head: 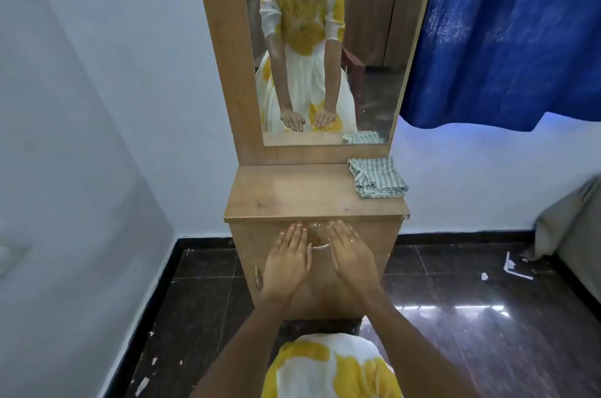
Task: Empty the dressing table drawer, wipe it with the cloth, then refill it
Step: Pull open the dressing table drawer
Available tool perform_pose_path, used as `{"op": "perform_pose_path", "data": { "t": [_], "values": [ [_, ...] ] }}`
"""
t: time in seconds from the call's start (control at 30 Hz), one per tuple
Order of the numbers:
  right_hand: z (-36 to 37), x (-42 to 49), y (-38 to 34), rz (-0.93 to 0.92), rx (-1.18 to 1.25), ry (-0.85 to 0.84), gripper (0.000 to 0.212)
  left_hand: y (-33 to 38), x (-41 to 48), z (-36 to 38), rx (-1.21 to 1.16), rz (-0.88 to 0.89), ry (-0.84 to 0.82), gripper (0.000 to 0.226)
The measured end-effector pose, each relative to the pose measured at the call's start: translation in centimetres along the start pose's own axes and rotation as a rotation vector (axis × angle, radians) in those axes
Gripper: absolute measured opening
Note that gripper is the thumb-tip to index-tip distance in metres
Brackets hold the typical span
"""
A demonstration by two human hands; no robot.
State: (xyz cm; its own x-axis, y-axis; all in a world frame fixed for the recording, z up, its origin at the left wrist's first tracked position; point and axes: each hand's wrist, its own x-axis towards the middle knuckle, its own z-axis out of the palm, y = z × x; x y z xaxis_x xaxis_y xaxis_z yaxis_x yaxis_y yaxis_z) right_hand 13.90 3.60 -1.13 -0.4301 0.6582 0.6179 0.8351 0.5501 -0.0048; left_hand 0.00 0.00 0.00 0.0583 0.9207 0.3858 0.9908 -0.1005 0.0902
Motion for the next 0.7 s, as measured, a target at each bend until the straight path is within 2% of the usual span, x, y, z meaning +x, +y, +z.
{"op": "perform_pose_path", "data": {
  "t": [0.1,0.23,0.33,0.43,0.5,0.53,0.63,0.7],
  "values": [
    [1.4,-0.4,0.1,0.044,0.093,-0.079,0.035,-0.4,0.5,1.8,-0.100,0.014,-0.098,0.043],
    [3.6,-0.7,0.6,0.044,0.073,-0.165,0.034,-1.3,1.4,3.7,-0.073,0.036,-0.181,0.040],
    [5.2,-0.6,1.1,0.014,0.021,-0.205,0.021,-1.9,1.7,4.6,-0.012,0.047,-0.194,0.034],
    [5.9,-0.6,1.6,0.046,0.019,-0.283,0.021,-2.5,2.0,5.3,0.014,0.089,-0.213,0.024],
    [5.8,-0.5,1.3,0.064,0.029,-0.297,0.030,-2.7,2.0,5.8,-0.012,0.113,-0.234,0.028],
    [5.8,-0.2,1.1,0.076,0.034,-0.306,0.032,-2.7,2.1,6.2,-0.049,0.101,-0.232,0.030],
    [5.2,0.7,0.6,0.090,0.041,-0.363,0.011,-2.1,1.9,6.3,-0.151,-0.033,-0.209,0.020],
    [5.1,1.0,0.4,0.102,0.063,-0.406,0.026,-1.8,1.9,6.5,-0.220,-0.096,-0.315,0.022]
  ]
}}
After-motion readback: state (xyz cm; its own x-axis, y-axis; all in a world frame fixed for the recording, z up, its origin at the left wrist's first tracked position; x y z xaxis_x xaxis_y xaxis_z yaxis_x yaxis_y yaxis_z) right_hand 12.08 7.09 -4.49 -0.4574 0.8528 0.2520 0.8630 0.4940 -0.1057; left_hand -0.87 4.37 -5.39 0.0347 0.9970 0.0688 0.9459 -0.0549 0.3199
